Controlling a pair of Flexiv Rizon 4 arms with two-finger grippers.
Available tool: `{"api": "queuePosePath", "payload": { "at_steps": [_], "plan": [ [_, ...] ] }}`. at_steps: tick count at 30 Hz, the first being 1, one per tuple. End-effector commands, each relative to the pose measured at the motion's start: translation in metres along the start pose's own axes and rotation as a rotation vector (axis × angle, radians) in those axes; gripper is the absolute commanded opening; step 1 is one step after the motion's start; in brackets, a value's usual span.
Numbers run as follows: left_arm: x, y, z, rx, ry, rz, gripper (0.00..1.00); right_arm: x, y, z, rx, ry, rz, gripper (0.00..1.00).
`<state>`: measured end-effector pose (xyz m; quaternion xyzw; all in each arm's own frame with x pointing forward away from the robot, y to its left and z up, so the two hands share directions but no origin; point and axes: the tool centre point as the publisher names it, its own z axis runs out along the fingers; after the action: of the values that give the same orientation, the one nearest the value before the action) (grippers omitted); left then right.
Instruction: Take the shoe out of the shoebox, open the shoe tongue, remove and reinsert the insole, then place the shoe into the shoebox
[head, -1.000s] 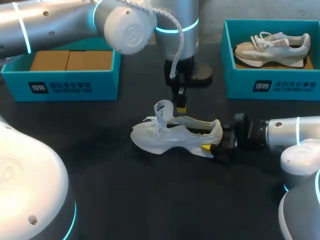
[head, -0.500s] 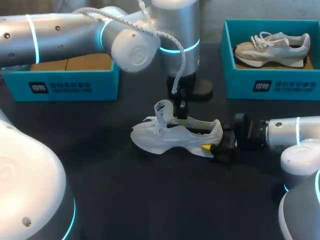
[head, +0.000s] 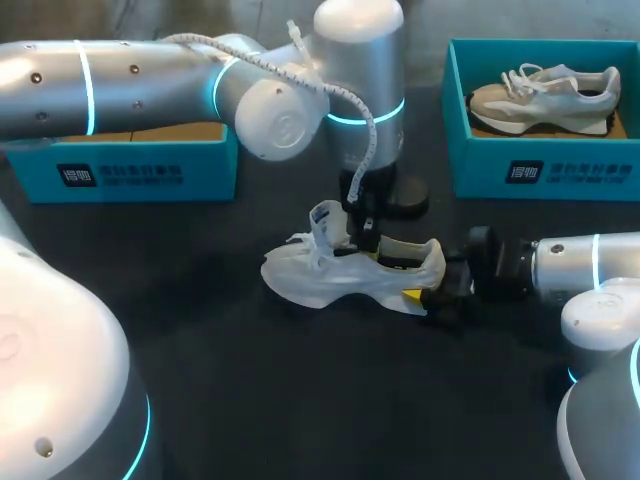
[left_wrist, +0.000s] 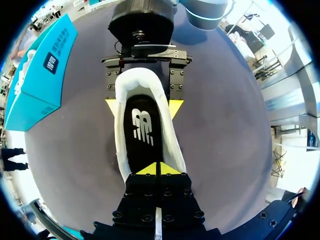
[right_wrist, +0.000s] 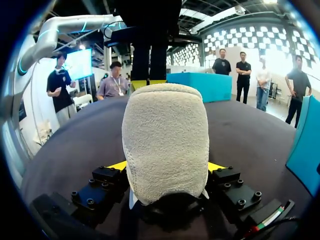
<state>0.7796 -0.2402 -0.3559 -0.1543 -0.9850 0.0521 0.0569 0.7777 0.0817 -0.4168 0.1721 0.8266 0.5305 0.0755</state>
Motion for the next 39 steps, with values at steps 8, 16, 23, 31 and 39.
{"api": "queuePosePath", "payload": {
  "at_steps": [8,16,23,31,39],
  "plan": [
    [0.002,0.003,0.022,-0.029,0.027,-0.007,0.0,0.0,0.001,0.0,0.004,0.0,0.001,0.0],
    [0.001,0.007,0.042,-0.041,0.06,-0.026,0.0,0.0,0.001,0.0,0.004,0.0,0.001,0.0],
    [0.004,0.01,0.055,-0.044,0.083,-0.031,0.0,0.0,0.001,0.0,0.004,0.0,0.001,0.0],
    [0.013,0.007,0.053,-0.009,0.092,-0.04,0.0,0.0,0.001,0.0,0.004,0.0,0.001,0.0],
    [0.018,0.005,0.061,-0.049,0.048,-0.059,0.0,0.0,0.001,0.0,0.004,0.0,0.001,0.0]
  ]
}}
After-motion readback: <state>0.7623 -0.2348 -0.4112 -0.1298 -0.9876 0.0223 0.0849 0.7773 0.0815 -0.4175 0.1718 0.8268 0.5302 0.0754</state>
